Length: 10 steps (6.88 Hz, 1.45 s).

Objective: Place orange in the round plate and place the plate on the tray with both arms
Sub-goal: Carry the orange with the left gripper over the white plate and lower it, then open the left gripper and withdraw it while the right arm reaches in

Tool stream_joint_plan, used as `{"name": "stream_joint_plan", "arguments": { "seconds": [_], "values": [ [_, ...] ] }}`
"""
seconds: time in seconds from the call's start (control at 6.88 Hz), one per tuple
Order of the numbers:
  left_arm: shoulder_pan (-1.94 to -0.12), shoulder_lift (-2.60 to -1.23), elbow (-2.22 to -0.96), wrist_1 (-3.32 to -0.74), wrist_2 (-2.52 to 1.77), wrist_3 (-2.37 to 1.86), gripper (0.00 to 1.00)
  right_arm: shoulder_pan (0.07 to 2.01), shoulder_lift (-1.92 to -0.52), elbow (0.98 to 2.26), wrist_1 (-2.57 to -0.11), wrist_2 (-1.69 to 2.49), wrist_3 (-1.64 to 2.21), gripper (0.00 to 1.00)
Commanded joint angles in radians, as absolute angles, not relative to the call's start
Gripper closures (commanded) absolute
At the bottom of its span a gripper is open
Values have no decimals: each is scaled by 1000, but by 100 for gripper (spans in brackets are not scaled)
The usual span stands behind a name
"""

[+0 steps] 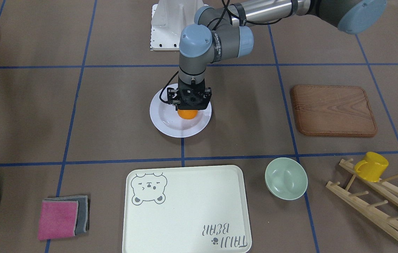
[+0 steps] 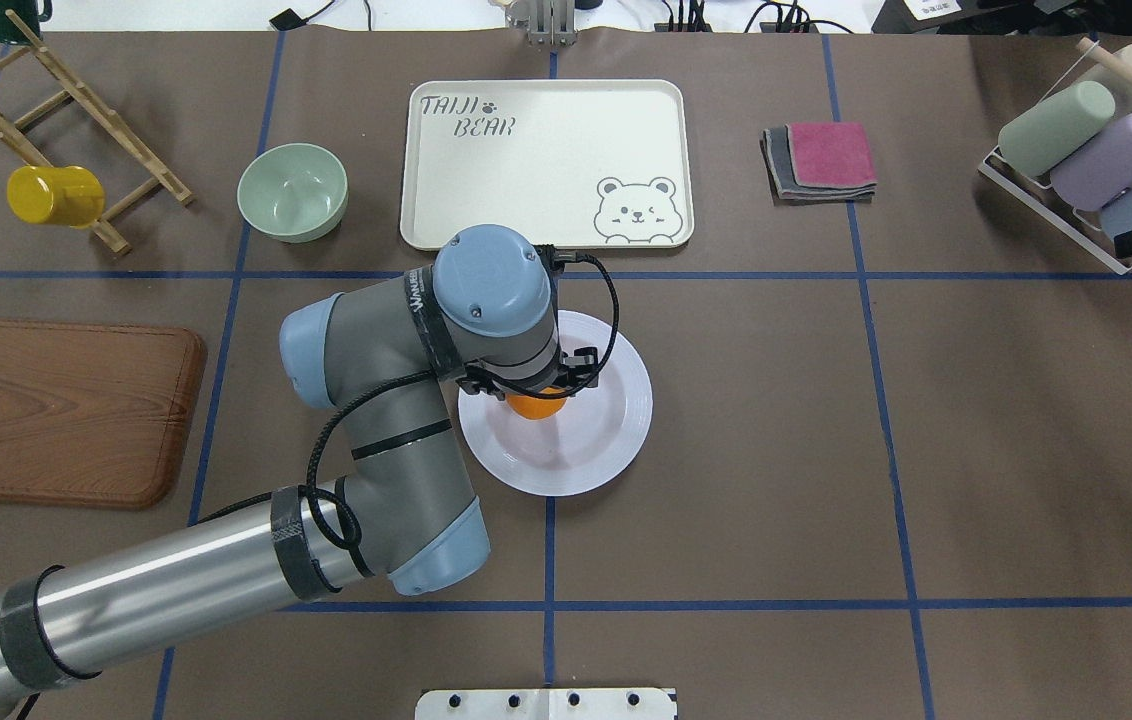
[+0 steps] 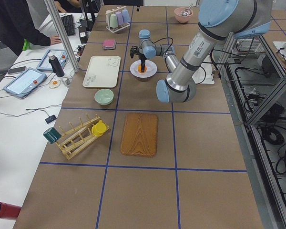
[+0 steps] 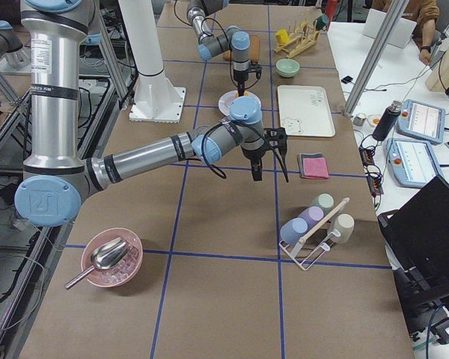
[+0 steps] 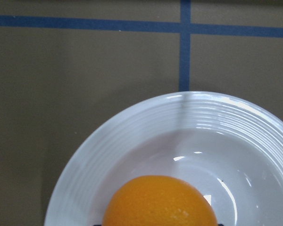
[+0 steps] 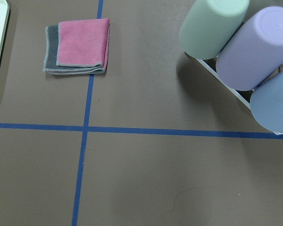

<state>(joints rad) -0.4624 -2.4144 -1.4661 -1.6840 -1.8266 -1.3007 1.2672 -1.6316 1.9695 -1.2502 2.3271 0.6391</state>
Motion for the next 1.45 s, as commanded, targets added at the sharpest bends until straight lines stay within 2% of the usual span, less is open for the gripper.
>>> {"name": "stream_joint_plan", "arguments": {
  "seconds": [0.0, 0.29, 0.58, 0.73, 1.31],
  "values": [
    [-436, -2421, -1468, -1692, -1756, -1318, 2, 1227, -1583, 1973, -1249, 2327, 737, 0],
    [-539, -2346, -1584, -1662, -1782, -1199, 2, 1128, -1504, 1973, -1116, 2248, 1069, 0],
    [-774, -2139, -1746, -1597, -2016, -874, 2, 934, -1468, 2043, -1039, 2051, 1427, 0],
    [-876, -2035, -1782, -1595, -2063, -703, 2, 814, -1468, 2101, -1039, 1907, 1592, 0],
    [-1333, -1737, -1737, -1595, -2222, 23, 2, 334, -1476, 2195, -1037, 1336, 1993, 0]
  ]
}}
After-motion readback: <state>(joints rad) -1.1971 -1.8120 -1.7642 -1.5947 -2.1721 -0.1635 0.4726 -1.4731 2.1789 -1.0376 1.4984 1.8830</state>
